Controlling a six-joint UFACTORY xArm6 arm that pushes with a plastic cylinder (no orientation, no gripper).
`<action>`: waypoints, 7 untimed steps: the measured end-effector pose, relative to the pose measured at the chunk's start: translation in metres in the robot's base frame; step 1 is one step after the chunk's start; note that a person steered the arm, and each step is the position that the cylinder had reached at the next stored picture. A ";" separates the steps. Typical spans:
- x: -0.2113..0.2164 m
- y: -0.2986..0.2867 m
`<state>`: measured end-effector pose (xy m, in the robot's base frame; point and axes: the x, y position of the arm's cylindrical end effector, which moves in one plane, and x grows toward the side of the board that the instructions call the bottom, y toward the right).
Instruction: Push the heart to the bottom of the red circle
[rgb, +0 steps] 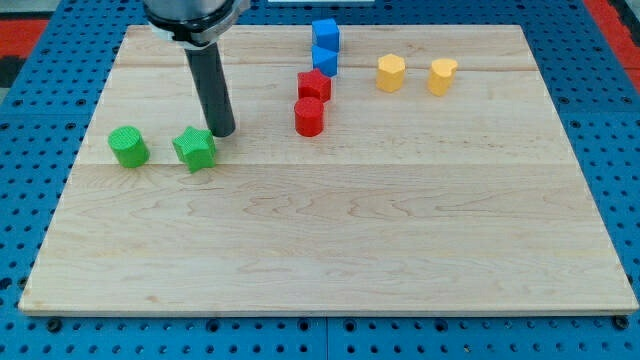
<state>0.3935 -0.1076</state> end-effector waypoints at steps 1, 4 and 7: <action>0.040 0.069; -0.073 0.323; -0.035 0.283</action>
<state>0.3581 0.1756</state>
